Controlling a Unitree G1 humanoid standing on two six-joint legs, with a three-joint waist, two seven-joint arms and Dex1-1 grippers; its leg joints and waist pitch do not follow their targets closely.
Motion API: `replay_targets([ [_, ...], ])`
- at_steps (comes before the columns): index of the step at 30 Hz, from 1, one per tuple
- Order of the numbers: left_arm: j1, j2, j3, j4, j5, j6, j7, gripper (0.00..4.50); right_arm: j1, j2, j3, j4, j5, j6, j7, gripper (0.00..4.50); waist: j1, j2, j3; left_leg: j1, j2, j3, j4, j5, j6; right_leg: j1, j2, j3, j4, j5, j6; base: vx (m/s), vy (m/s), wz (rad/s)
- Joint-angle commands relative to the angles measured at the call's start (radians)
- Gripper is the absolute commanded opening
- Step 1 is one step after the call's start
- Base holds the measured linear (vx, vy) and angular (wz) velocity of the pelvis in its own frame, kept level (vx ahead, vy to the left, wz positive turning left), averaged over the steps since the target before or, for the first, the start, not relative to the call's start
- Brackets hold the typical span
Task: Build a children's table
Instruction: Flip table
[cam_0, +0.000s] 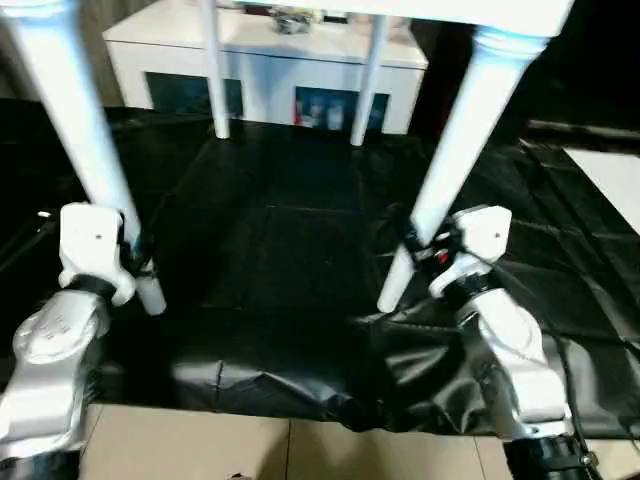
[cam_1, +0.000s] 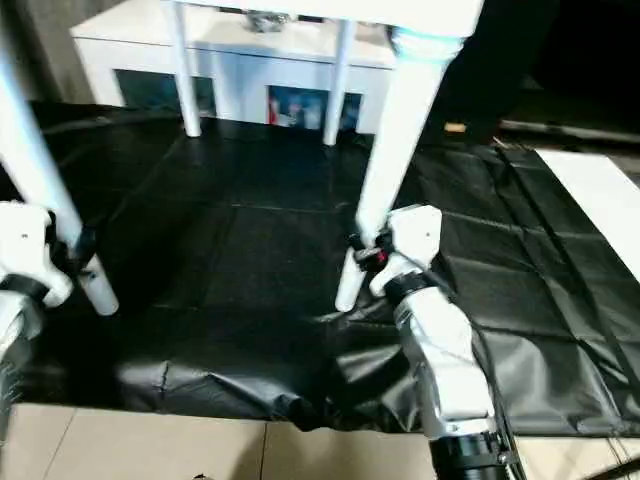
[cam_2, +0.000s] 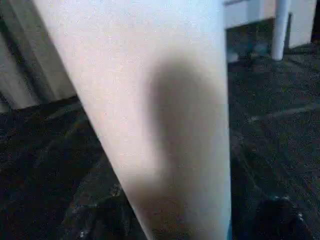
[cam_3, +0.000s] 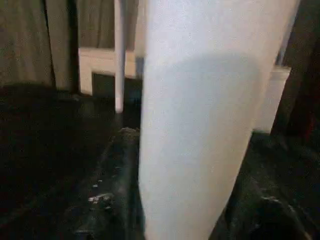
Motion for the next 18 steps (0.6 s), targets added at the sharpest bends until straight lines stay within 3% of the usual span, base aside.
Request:
replay_targets([
  [1, 0.012, -0.004, -0.019, -0.021, -0.005, -0.011, -0.019, 2.71, 0.001, -0.002, -0.003, 0.002, -0.003, 0.003, 0.006, 2.44, -0.008, 0.027, -0.04, 0.028, 0.045, -0.03, -0.107, -0.547, -0.084, -0.002, -0.039, 0.034, -0.089, -0.331, -0.115, 0.0, 0.0, 0.0],
  [3, 0.033, -0.015, 0.003, -0.039, -0.044, -0.046, -0.034, 2.81, 0.014, -0.001, -0.003, -0.013, 0.01, -0.014, 0.009, 2.64, -0.009, 0.019, -0.046, 0.018, 0.045, -0.029, -0.105, -0.48, -0.07, 0.007, -0.04, 0.034, -0.081, -0.27, -0.123, 0.0, 0.0, 0.0],
  [6, 0.055, -0.028, 0.031, -0.066, -0.081, -0.073, -0.036, 3.15, 0.031, 0.001, -0.011, -0.033, 0.019, -0.032, 0.007, 2.99, -0.004, 0.027, -0.045, 0.018, 0.047, -0.023, -0.102, -0.43, -0.055, 0.006, -0.04, 0.036, -0.078, -0.219, -0.14, 0.0, 0.0, 0.0],
  [7, 0.064, -0.03, 0.041, -0.074, -0.092, -0.084, -0.038, 3.21, 0.037, 0.004, -0.015, -0.039, 0.022, -0.037, 0.009, 3.08, -0.006, 0.025, -0.045, 0.015, 0.046, -0.022, -0.103, -0.414, -0.051, 0.01, -0.038, 0.035, -0.076, -0.198, -0.141, 0.0, 0.0, 0.0],
  [9, 0.075, -0.036, 0.056, -0.082, -0.107, -0.097, -0.04, 3.36, 0.044, 0.006, -0.017, -0.047, 0.025, -0.042, 0.012, 3.24, -0.006, 0.027, -0.045, 0.016, 0.046, -0.021, -0.102, -0.409, -0.05, 0.009, -0.037, 0.035, -0.075, -0.182, -0.143, 0.0, 0.0, 0.0],
  [12, 0.153, -0.133, 0.164, -0.149, -0.281, -0.175, -0.059, 3.63, 0.123, 0.003, -0.004, -0.147, 0.073, -0.014, 0.051, 3.47, -0.004, 0.044, -0.043, 0.015, 0.048, -0.022, -0.102, -0.416, -0.053, 0.013, -0.038, 0.035, -0.073, -0.158, -0.152, 0.0, 0.0, 0.0],
  [15, 0.209, -0.178, 0.179, -0.168, -0.349, -0.226, -0.09, 3.8, 0.173, -0.005, 0.014, -0.207, 0.095, -0.001, 0.071, 3.67, -0.007, 0.037, -0.041, 0.013, 0.048, -0.02, -0.103, -0.43, -0.04, 0.015, -0.034, 0.035, -0.078, -0.161, -0.148, 0.0, 0.0, 0.0],
  [18, 0.273, -0.215, 0.16, -0.194, -0.349, -0.272, -0.087, 4.09, 0.216, -0.016, 0.022, -0.26, 0.108, 0.008, 0.078, 3.95, -0.007, 0.038, -0.033, 0.015, 0.05, -0.019, -0.107, -0.47, -0.037, 0.011, -0.036, 0.038, -0.091, -0.262, -0.115, 0.0, 0.0, 0.0],
])
